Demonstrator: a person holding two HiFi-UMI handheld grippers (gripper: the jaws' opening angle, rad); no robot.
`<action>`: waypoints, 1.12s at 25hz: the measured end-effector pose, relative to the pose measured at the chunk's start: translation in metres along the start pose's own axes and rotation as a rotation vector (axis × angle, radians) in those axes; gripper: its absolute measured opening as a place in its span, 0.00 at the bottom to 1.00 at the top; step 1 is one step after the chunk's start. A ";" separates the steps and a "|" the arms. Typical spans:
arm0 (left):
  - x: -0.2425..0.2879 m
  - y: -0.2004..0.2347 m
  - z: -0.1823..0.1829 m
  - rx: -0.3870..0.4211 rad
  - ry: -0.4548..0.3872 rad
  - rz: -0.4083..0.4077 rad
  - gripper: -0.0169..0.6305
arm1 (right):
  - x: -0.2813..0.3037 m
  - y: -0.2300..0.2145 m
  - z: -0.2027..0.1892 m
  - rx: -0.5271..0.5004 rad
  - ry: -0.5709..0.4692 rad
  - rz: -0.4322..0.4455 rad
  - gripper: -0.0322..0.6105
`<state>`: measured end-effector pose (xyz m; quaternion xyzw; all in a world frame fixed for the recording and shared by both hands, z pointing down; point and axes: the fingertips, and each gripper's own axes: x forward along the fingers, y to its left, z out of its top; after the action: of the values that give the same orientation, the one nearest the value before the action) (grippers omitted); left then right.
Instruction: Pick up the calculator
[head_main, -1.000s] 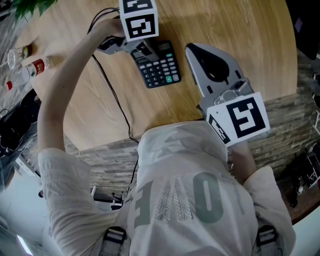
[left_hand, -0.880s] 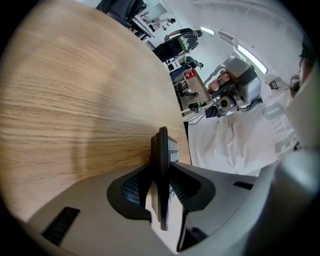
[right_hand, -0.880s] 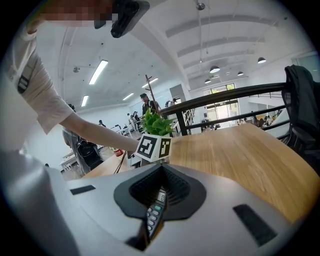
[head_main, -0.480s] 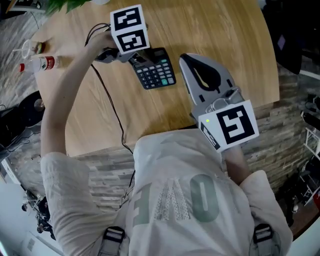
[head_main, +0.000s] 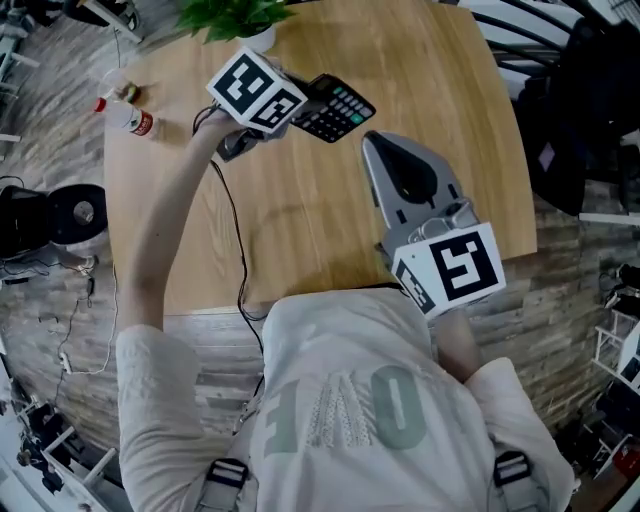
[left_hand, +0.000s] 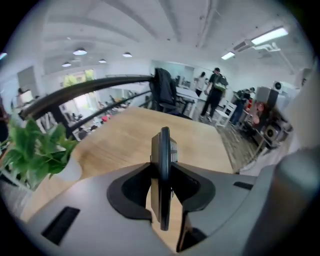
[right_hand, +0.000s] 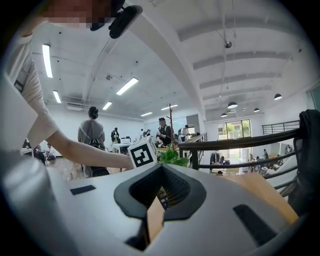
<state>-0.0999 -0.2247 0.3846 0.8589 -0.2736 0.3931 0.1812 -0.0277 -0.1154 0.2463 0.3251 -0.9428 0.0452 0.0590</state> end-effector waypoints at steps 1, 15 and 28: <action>-0.012 0.006 0.007 -0.050 -0.065 0.073 0.21 | -0.002 0.002 0.004 0.004 -0.011 0.005 0.08; -0.226 -0.035 0.036 -0.180 -0.673 1.035 0.21 | -0.016 0.037 0.058 -0.184 -0.184 0.001 0.08; -0.287 -0.119 -0.011 -0.249 -0.898 1.307 0.21 | -0.015 0.026 0.072 -0.053 -0.322 -0.109 0.08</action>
<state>-0.1888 -0.0314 0.1575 0.5747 -0.8097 0.0031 -0.1184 -0.0380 -0.0954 0.1714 0.3773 -0.9218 -0.0356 -0.0817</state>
